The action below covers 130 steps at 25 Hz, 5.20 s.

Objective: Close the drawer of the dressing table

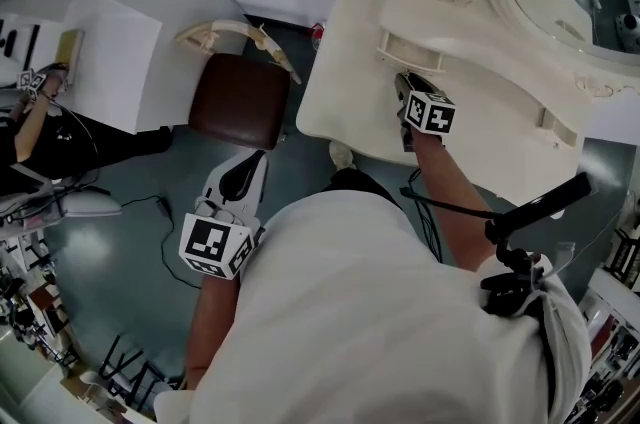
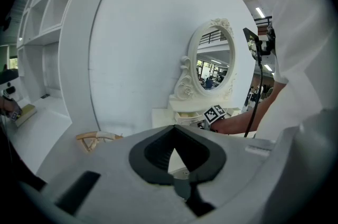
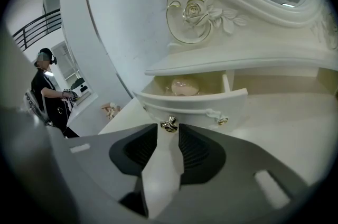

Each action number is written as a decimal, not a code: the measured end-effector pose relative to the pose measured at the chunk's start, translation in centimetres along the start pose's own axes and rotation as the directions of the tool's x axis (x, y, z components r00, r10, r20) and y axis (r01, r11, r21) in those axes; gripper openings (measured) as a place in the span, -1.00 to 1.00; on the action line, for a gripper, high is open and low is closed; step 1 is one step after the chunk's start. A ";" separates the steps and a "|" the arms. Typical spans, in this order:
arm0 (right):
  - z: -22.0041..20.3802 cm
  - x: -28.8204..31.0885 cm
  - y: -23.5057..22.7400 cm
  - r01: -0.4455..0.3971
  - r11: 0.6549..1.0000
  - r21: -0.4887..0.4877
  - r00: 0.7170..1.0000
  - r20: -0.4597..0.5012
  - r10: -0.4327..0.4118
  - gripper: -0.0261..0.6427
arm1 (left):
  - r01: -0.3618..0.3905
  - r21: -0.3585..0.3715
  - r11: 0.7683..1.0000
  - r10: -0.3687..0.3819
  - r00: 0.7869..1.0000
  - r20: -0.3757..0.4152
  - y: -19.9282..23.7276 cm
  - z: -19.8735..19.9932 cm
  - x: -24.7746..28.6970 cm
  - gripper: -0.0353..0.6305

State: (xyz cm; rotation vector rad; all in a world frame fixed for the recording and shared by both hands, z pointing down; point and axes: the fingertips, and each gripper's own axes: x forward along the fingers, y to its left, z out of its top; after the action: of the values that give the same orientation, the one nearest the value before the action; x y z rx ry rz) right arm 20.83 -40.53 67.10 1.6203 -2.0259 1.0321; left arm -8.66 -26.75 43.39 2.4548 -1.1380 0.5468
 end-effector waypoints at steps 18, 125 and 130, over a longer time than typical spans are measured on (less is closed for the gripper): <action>1.8 1.5 -1.3 -0.031 0.999 0.009 1.000 0.006 0.031 -0.64 | -0.024 -0.005 1.000 0.024 1.000 -0.008 -0.5 1.3 3.5 -0.88; -12.3 -16.3 17.9 -0.051 0.976 -0.214 0.999 0.002 0.052 -0.92 | 0.103 0.025 0.994 -0.104 0.992 0.069 -2.7 -11.8 -18.4 -0.88; -14.1 -19.0 20.7 -0.083 0.965 -0.247 0.996 0.007 0.088 -0.92 | 0.120 0.033 0.992 -0.122 0.990 0.067 -3.7 -13.7 -20.4 -0.88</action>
State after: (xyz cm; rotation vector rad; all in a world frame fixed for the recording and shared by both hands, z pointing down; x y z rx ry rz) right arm 4.34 -15.58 57.35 1.4298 -2.1554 0.7584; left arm -20.47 -4.94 44.37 2.5649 -1.0047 0.4490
